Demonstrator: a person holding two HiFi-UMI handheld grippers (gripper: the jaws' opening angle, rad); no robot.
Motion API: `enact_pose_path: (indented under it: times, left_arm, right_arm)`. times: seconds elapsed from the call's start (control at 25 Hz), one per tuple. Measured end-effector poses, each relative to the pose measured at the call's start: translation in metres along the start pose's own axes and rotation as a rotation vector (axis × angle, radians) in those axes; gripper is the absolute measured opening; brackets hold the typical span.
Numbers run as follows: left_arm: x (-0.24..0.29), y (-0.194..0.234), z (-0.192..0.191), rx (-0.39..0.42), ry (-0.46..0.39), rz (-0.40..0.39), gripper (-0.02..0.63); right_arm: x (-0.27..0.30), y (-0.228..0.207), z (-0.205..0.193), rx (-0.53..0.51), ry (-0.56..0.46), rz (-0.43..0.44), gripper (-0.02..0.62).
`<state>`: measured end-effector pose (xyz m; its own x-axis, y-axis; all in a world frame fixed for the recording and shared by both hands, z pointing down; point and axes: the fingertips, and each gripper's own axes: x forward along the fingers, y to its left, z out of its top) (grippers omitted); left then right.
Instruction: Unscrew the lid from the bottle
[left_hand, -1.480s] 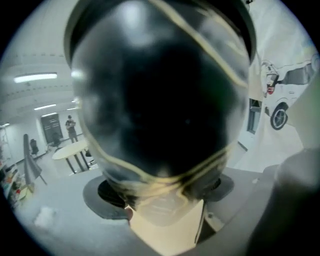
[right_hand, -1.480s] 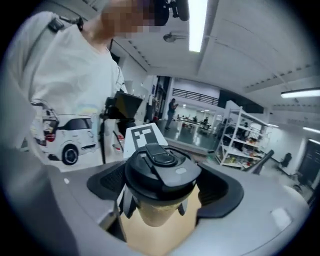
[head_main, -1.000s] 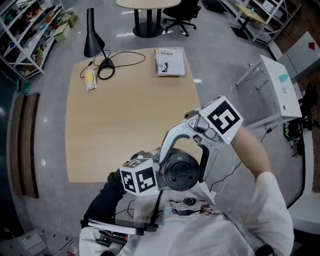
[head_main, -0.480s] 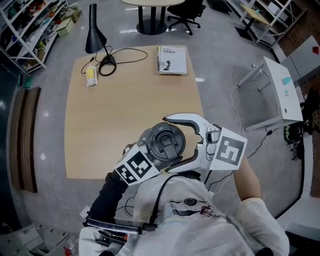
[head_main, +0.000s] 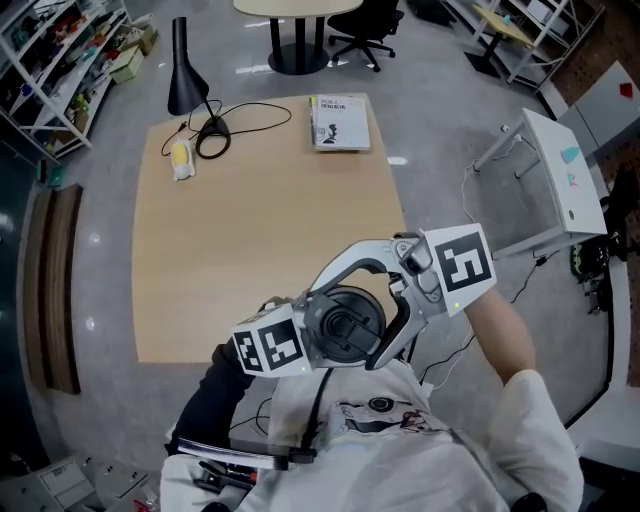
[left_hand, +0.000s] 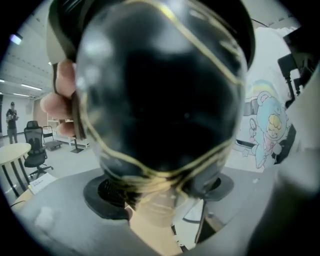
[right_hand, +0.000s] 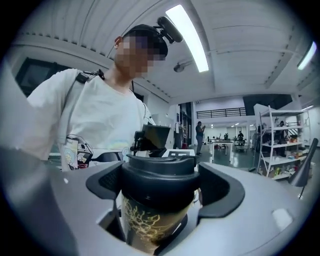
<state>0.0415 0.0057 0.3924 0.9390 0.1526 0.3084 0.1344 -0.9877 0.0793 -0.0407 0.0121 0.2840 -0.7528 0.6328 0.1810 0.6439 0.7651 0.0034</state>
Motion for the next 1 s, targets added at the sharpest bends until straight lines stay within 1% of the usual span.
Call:
enact_pose_path:
  times: [0.12, 0.24, 0.32, 0.36, 0.4, 0.44, 0.48, 0.52, 0.56, 0.6, 0.64, 0.68, 0.72, 0.76, 0.8, 0.84, 0.88, 1.0]
  left_arm:
    - [-0.004, 0.004, 0.000, 0.004, 0.009, 0.018, 0.397]
    - [-0.008, 0.011, -0.005, -0.015, 0.002, 0.051, 0.399]
    - [-0.014, 0.019, -0.008, -0.042, -0.020, 0.097, 0.399]
    - [-0.018, 0.026, -0.010, -0.061, -0.034, 0.135, 0.399]
    - [-0.024, 0.035, -0.012, -0.086, -0.052, 0.185, 0.399]
    - [-0.033, 0.048, -0.012, -0.117, -0.075, 0.250, 0.399]
    - [-0.046, 0.064, -0.013, -0.152, -0.099, 0.334, 0.399]
    - [-0.063, 0.083, -0.013, -0.187, -0.121, 0.440, 0.399]
    - [-0.083, 0.103, -0.014, -0.220, -0.137, 0.570, 0.399]
    - [-0.106, 0.123, -0.016, -0.248, -0.145, 0.719, 0.399]
    - [-0.129, 0.141, -0.017, -0.269, -0.148, 0.874, 0.399]
    - [-0.152, 0.155, -0.018, -0.287, -0.149, 1.019, 0.399]
    - [-0.172, 0.164, -0.018, -0.306, -0.150, 1.141, 0.399]
    - [-0.189, 0.169, -0.019, -0.326, -0.155, 1.234, 0.399]
    - [-0.203, 0.172, -0.021, -0.348, -0.163, 1.301, 0.399]
    - [-0.213, 0.174, -0.022, -0.366, -0.172, 1.346, 0.399]
    - [-0.221, 0.175, -0.024, -0.379, -0.176, 1.375, 0.399]
    - [-0.228, 0.180, -0.029, -0.395, -0.162, 1.403, 0.399]
  right_arm:
    - [-0.001, -0.005, 0.016, 0.022, -0.107, -0.037, 0.460]
    - [-0.010, -0.017, 0.020, 0.040, -0.183, -0.139, 0.460]
    - [-0.027, -0.029, 0.023, 0.053, -0.256, -0.260, 0.460]
    - [-0.041, -0.037, 0.024, 0.057, -0.293, -0.351, 0.460]
    - [-0.059, -0.046, 0.022, 0.058, -0.317, -0.469, 0.460]
    - [-0.080, -0.058, 0.017, 0.055, -0.320, -0.615, 0.460]
    - [-0.104, -0.069, 0.008, 0.052, -0.303, -0.779, 0.460]
    - [-0.128, -0.080, -0.002, 0.054, -0.283, -0.949, 0.460]
    - [-0.150, -0.087, -0.010, 0.063, -0.275, -1.105, 0.460]
    - [-0.171, -0.091, -0.017, 0.073, -0.282, -1.236, 0.460]
    - [-0.188, -0.091, -0.021, 0.081, -0.297, -1.342, 0.460]
    - [-0.202, -0.090, -0.024, 0.085, -0.309, -1.430, 0.460]
    - [-0.214, -0.087, -0.027, 0.083, -0.307, -1.507, 0.460]
    - [-0.222, -0.085, -0.030, 0.078, -0.290, -1.576, 0.460]
    - [-0.228, -0.084, -0.034, 0.070, -0.263, -1.634, 0.460]
    - [-0.231, -0.083, -0.038, 0.062, -0.234, -1.680, 0.460]
    - [-0.233, -0.084, -0.041, 0.056, -0.209, -1.713, 0.460]
    - [-0.235, -0.087, -0.048, 0.053, -0.183, -1.756, 0.460]
